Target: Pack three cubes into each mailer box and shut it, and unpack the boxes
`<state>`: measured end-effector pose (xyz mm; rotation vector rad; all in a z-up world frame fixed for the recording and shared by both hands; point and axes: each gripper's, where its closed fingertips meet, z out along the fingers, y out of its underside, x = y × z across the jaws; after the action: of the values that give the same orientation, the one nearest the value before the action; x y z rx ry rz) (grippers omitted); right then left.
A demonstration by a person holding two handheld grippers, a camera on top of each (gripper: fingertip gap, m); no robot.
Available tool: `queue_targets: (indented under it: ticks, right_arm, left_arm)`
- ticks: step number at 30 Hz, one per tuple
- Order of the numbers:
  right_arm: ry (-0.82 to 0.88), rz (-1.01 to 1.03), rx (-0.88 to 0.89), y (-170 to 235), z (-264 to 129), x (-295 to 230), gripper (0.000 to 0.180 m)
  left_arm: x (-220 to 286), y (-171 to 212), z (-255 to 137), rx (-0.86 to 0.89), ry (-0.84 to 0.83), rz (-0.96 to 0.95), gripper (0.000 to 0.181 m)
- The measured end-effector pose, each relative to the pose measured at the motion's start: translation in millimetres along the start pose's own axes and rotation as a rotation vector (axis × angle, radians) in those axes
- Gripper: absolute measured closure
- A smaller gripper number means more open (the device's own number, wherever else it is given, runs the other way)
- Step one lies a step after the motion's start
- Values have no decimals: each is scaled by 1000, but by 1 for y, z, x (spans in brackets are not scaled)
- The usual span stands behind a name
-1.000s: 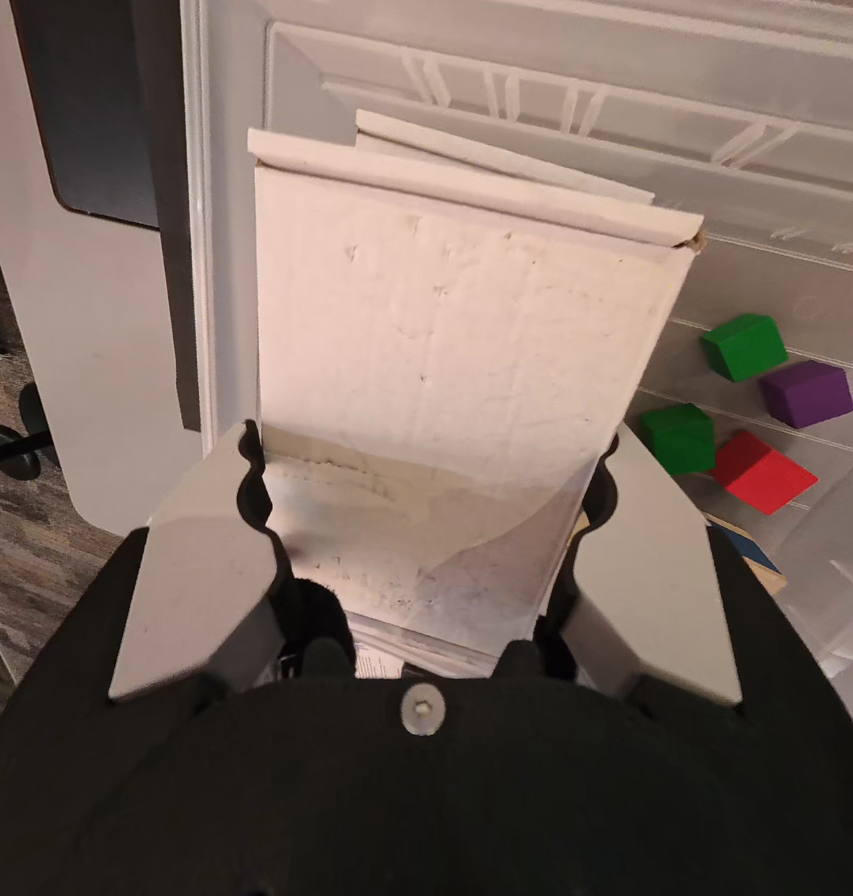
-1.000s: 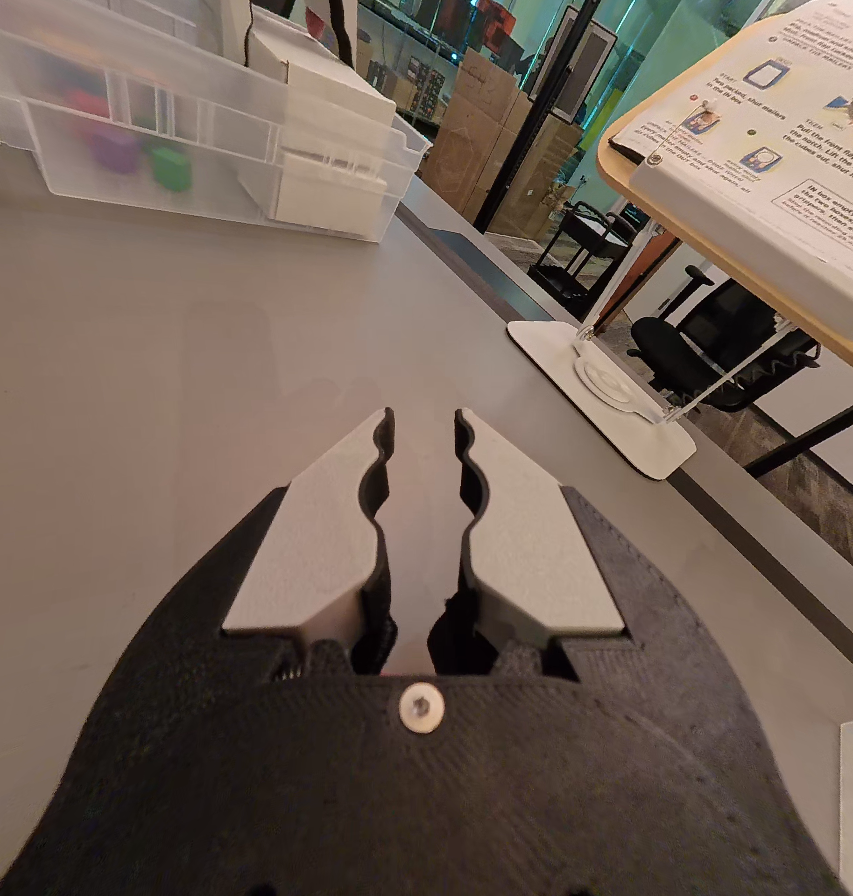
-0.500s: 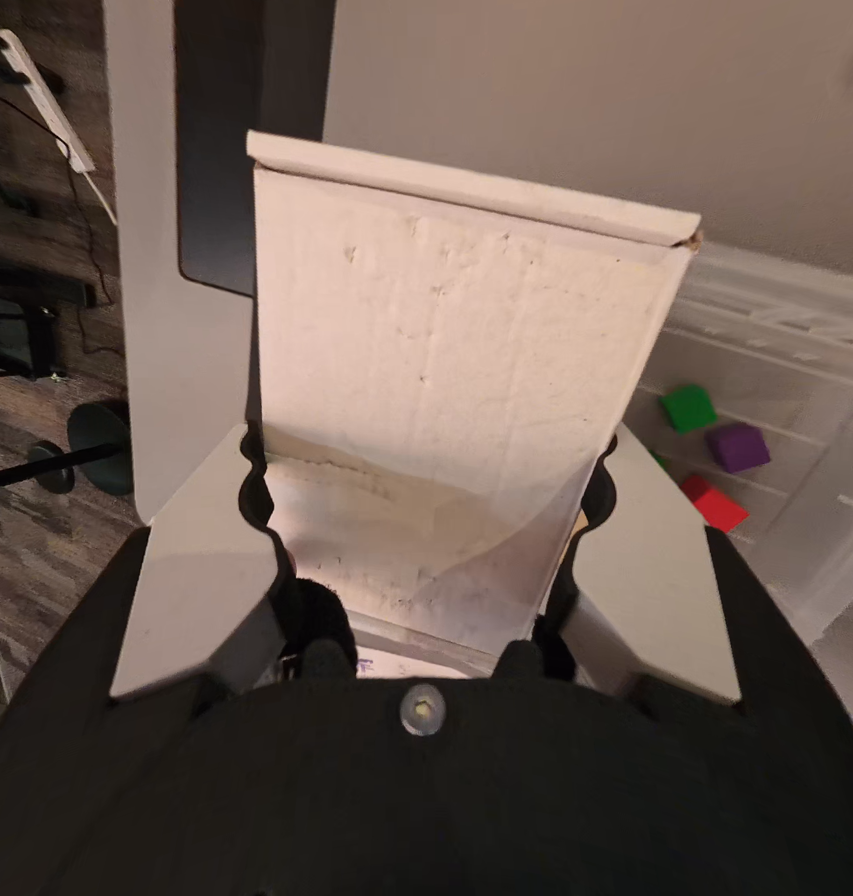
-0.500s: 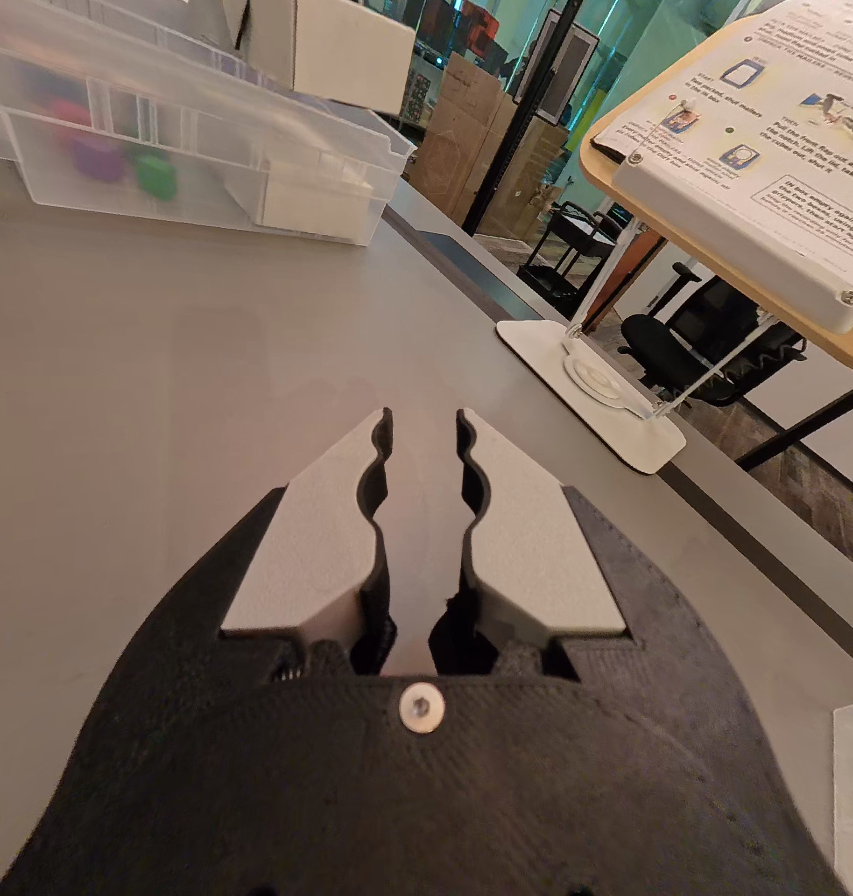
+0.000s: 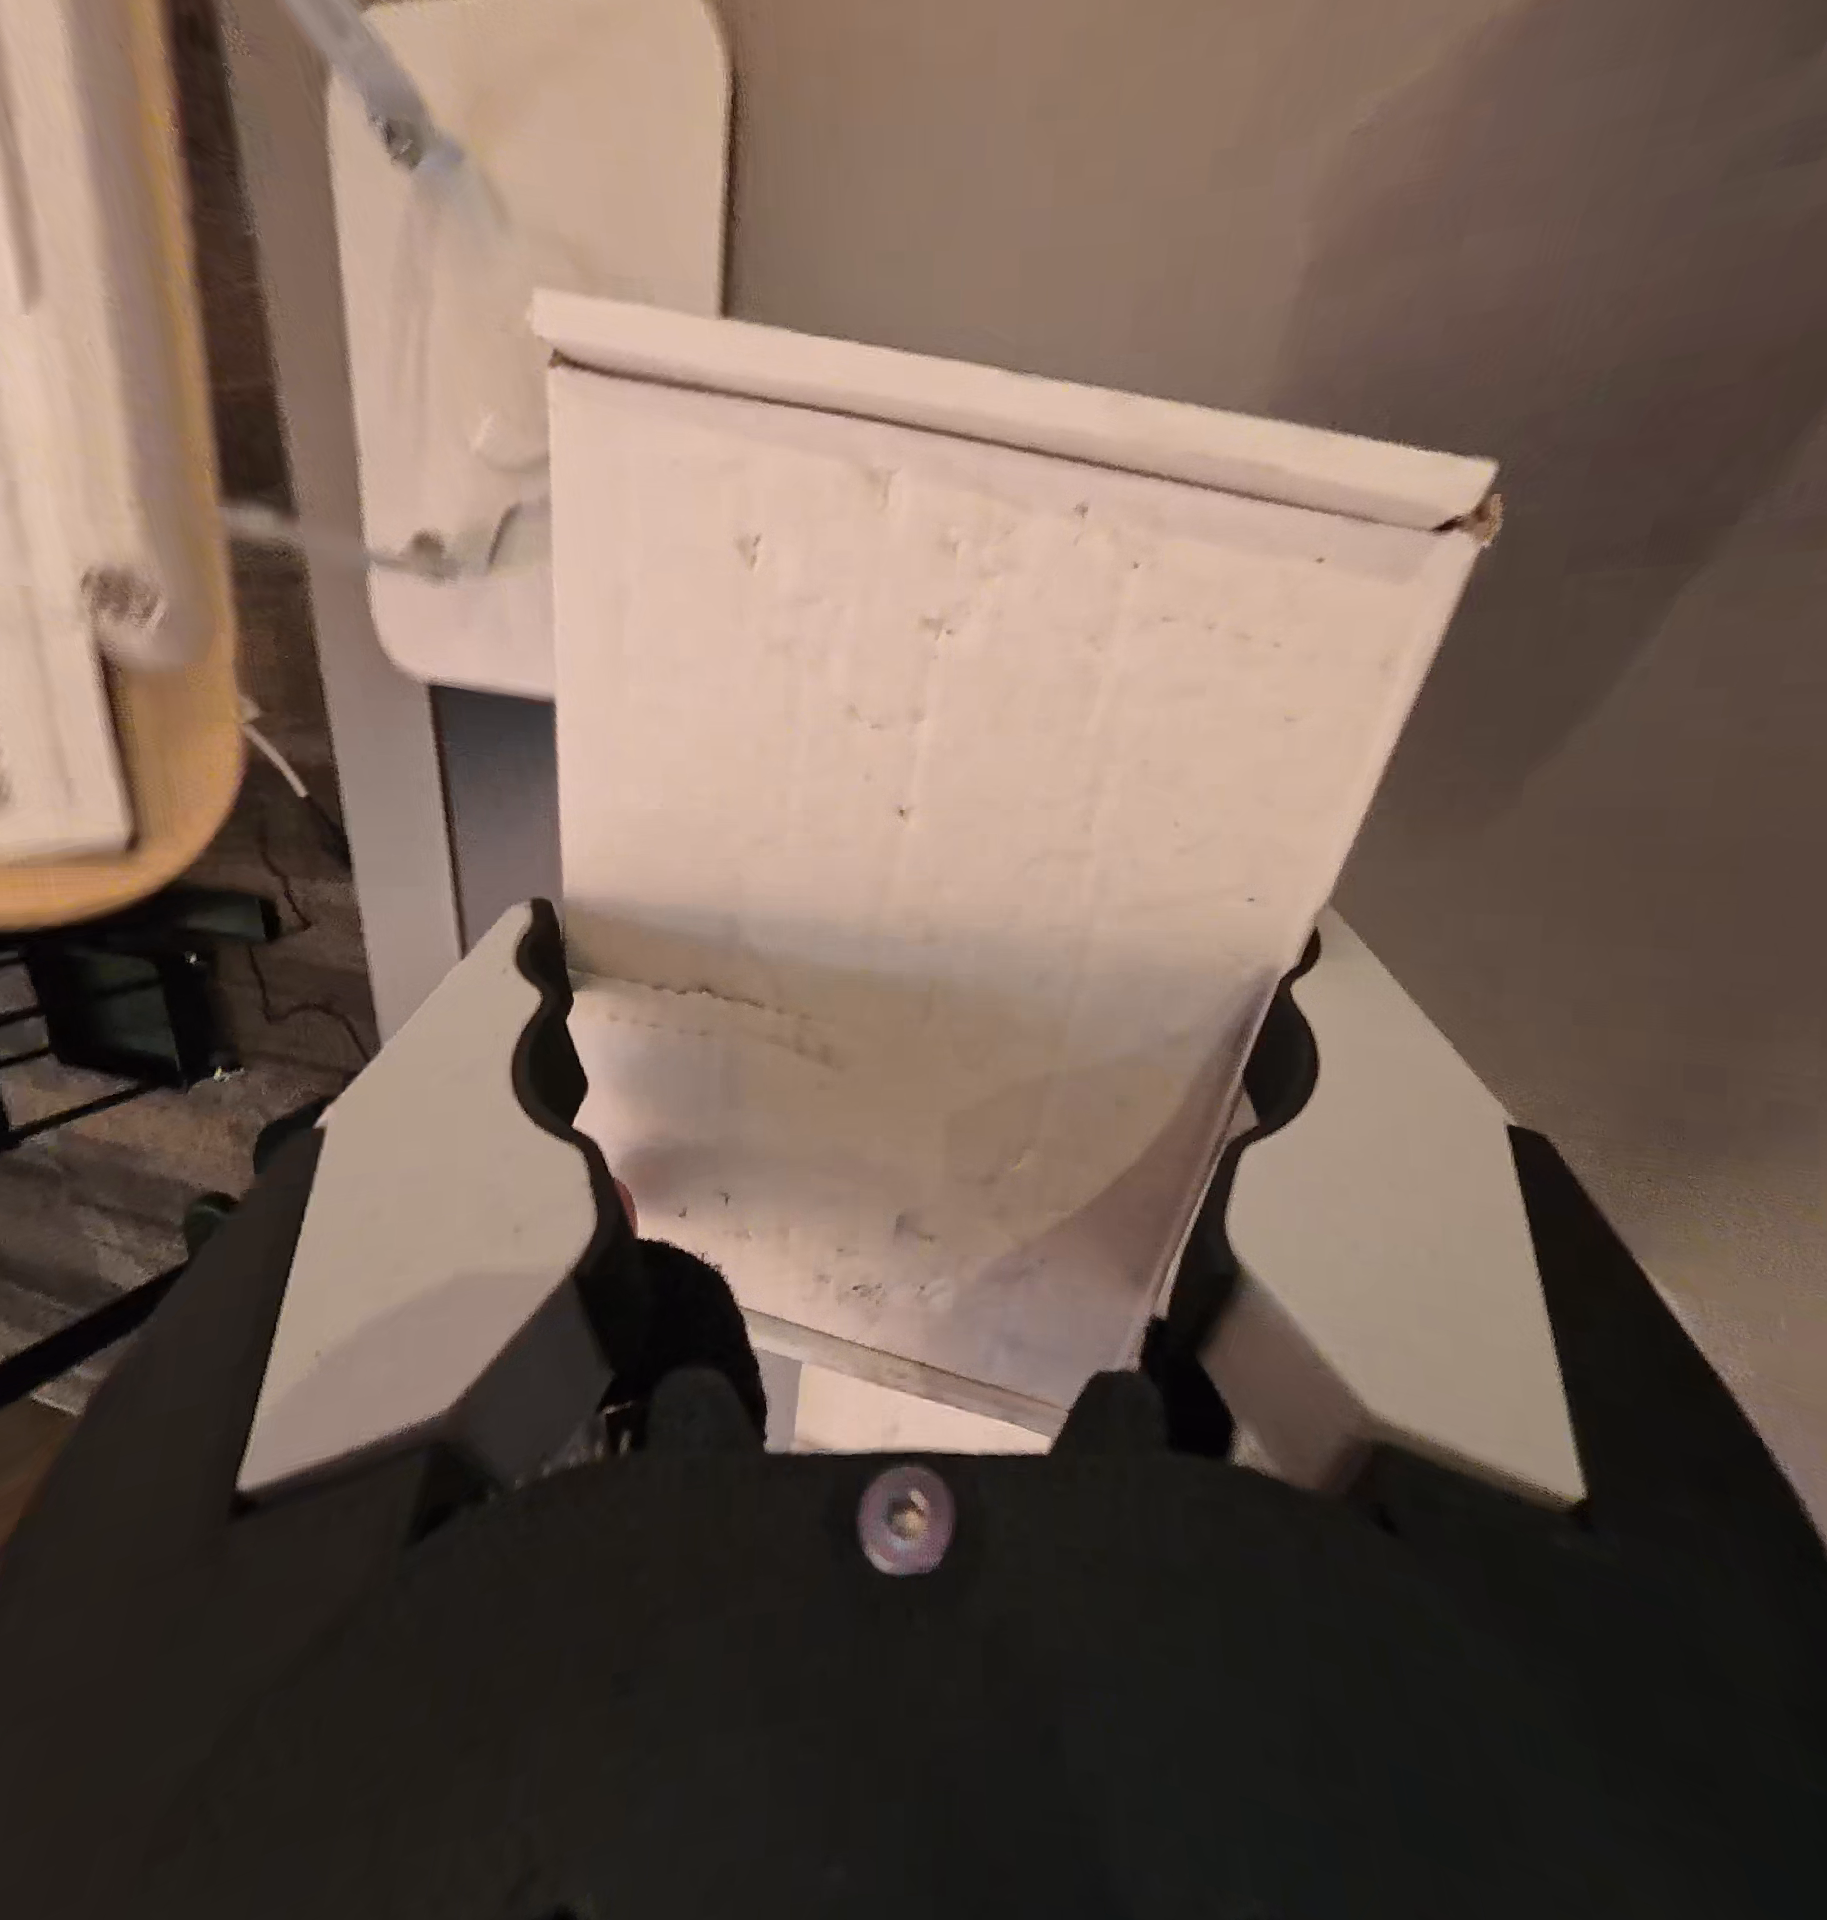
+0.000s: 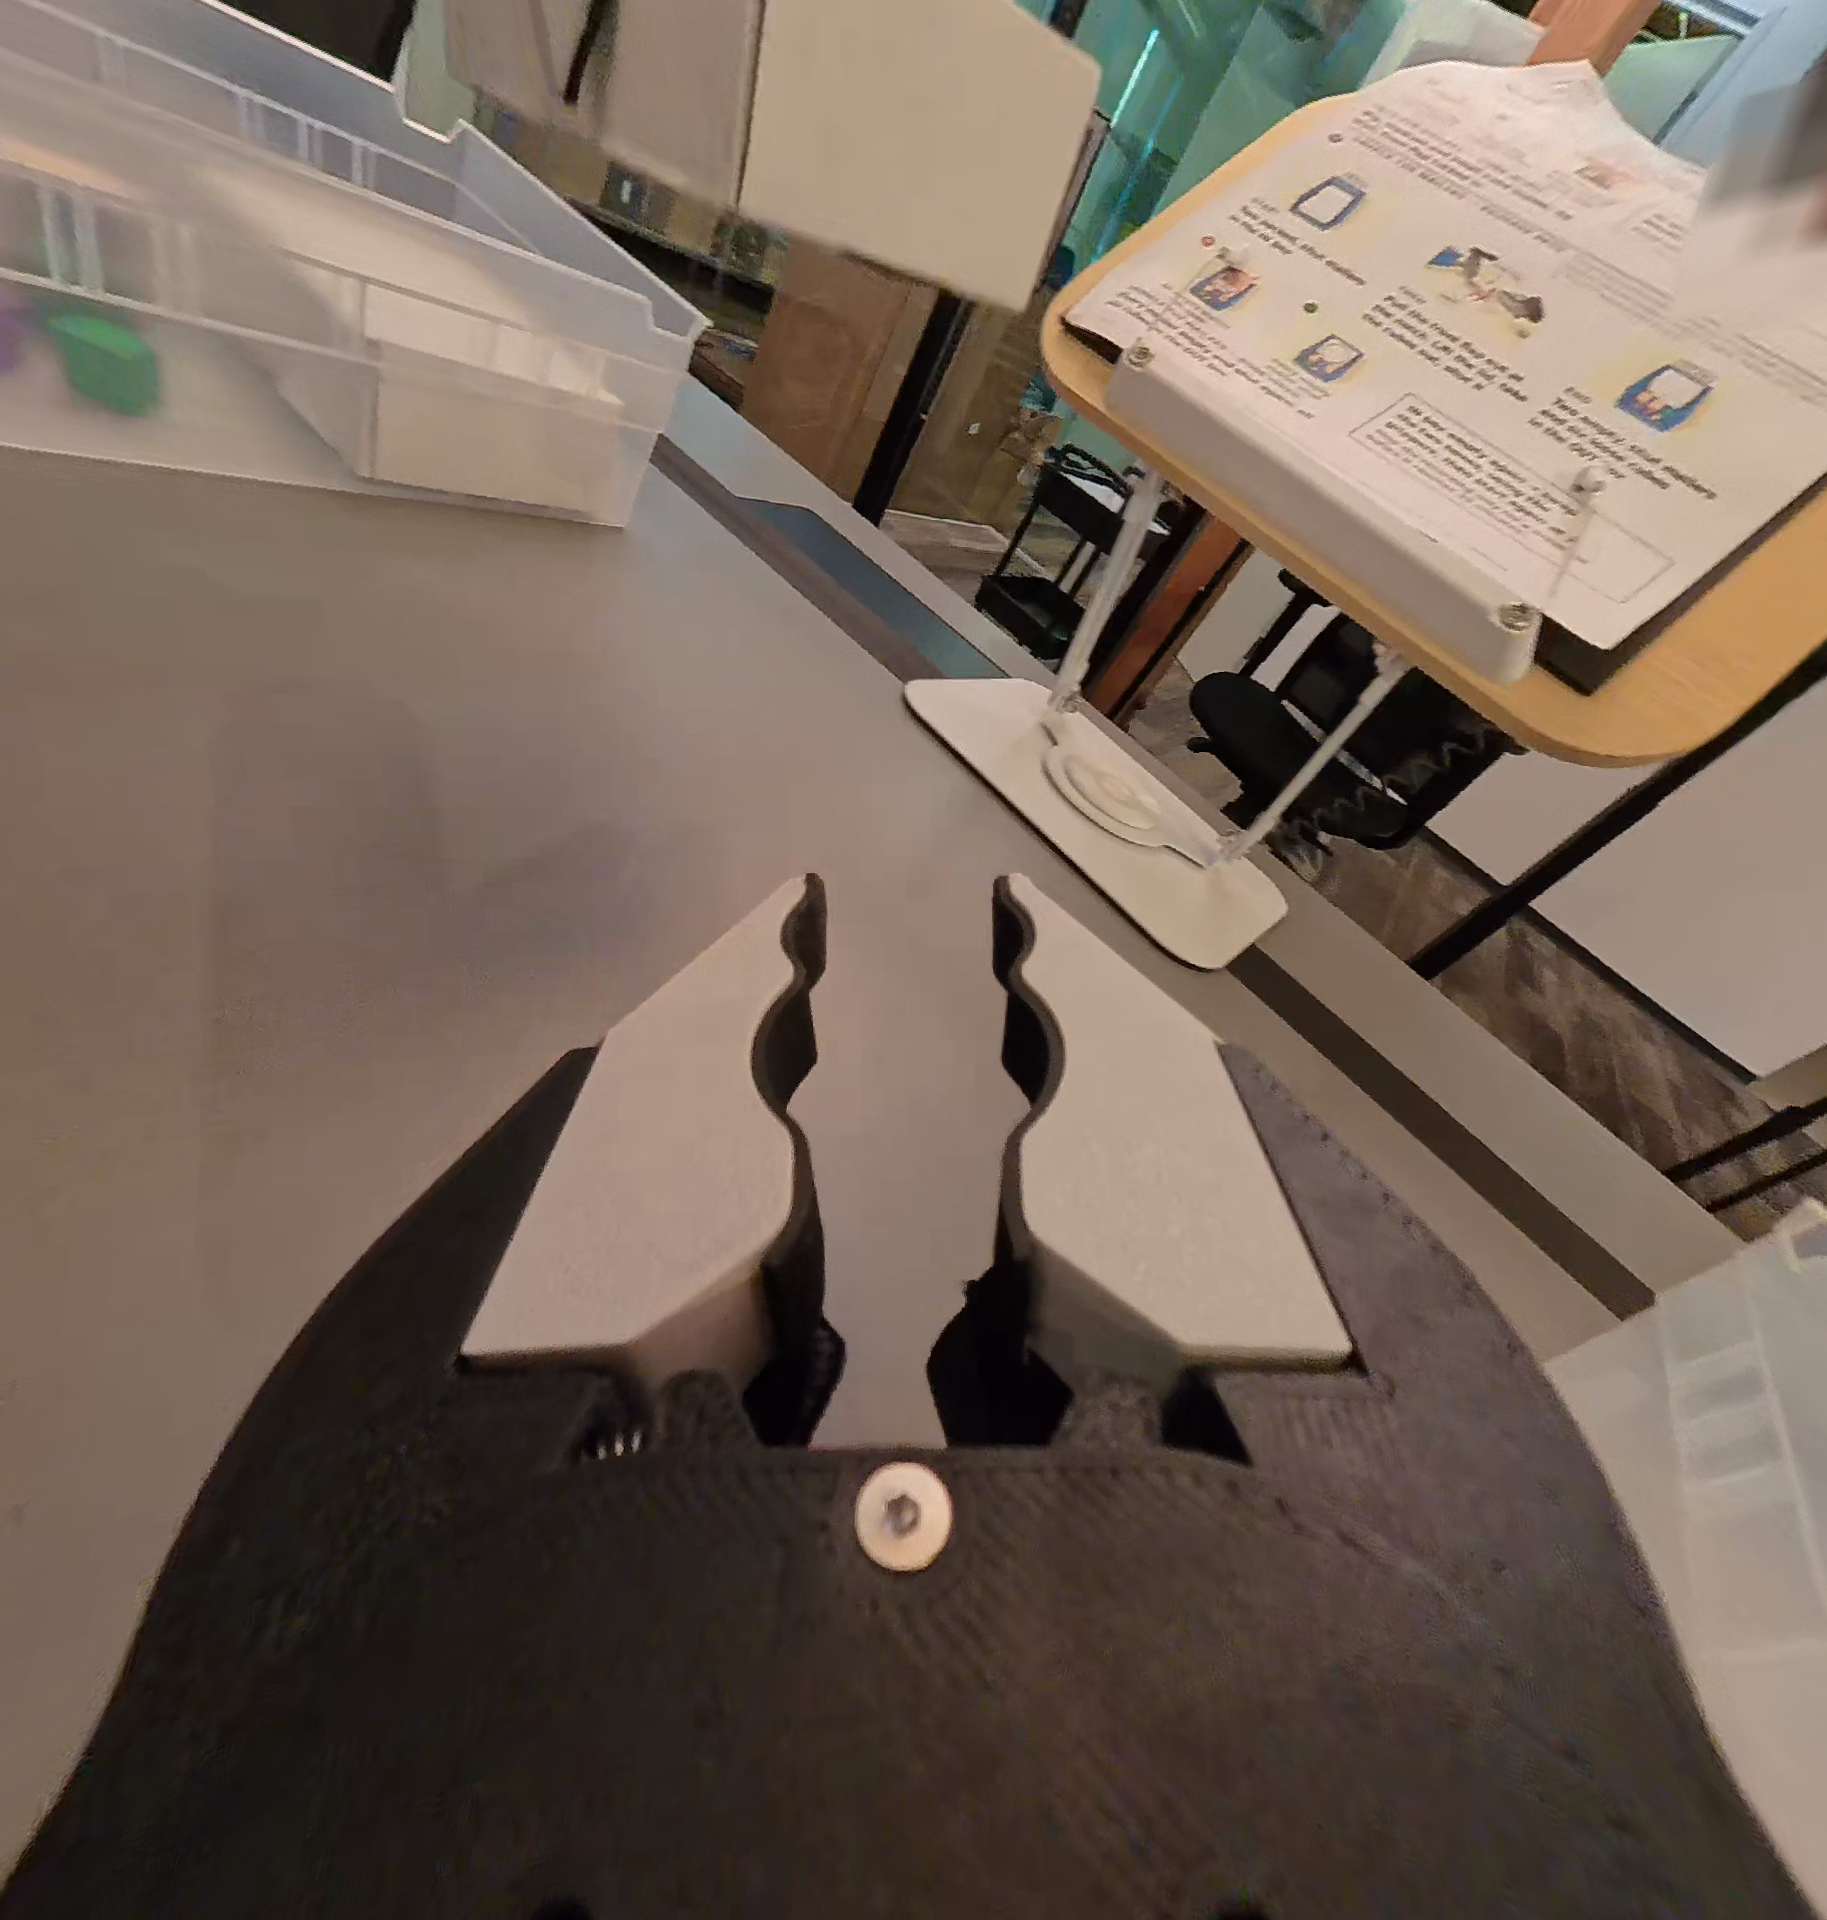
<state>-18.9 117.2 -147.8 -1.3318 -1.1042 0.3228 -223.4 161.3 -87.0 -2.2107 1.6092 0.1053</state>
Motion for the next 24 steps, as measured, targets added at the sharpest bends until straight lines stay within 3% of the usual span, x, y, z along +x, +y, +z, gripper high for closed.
queue_targets:
  ticks: [7,12,19,24]
  right_arm:
    - [45,-33,34,-5,-16,19,134]
    - [52,-98,26,0,-22,26,128]
    - [0,-186,-22,14,-25,19,123]
    - [-62,-220,-26,16,-25,5,122]
  left_arm:
    - [45,-83,85,-30,107,34,51]
    - [82,-119,129,-45,179,29,51]
    - [115,-126,156,-95,172,-35,51]
    - [118,-129,161,-78,64,-80,51]
